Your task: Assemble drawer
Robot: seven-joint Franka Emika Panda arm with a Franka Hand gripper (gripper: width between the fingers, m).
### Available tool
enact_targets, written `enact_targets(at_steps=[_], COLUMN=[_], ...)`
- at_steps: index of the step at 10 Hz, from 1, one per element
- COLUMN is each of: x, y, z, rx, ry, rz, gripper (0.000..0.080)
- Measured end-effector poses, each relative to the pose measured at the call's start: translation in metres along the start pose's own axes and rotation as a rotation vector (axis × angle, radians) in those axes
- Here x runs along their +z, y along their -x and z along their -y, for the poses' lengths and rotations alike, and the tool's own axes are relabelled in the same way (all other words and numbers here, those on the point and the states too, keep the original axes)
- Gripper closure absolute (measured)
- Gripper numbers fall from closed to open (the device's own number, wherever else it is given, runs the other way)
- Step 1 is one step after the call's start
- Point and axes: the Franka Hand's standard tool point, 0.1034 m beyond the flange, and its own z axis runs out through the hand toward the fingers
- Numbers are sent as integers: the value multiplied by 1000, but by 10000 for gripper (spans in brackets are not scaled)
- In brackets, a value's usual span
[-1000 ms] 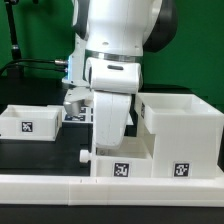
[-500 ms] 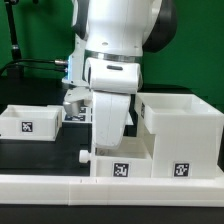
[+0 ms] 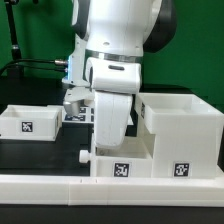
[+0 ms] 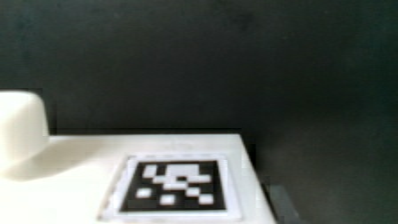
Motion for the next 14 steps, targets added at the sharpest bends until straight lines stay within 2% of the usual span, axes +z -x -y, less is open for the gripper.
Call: enact_targets(at_steps=[12,14], x=[0,0], y=[3,8], z=[0,-1], rx=[-17,-28], ry=[4,3], rz=[5,7], gripper=[757,757])
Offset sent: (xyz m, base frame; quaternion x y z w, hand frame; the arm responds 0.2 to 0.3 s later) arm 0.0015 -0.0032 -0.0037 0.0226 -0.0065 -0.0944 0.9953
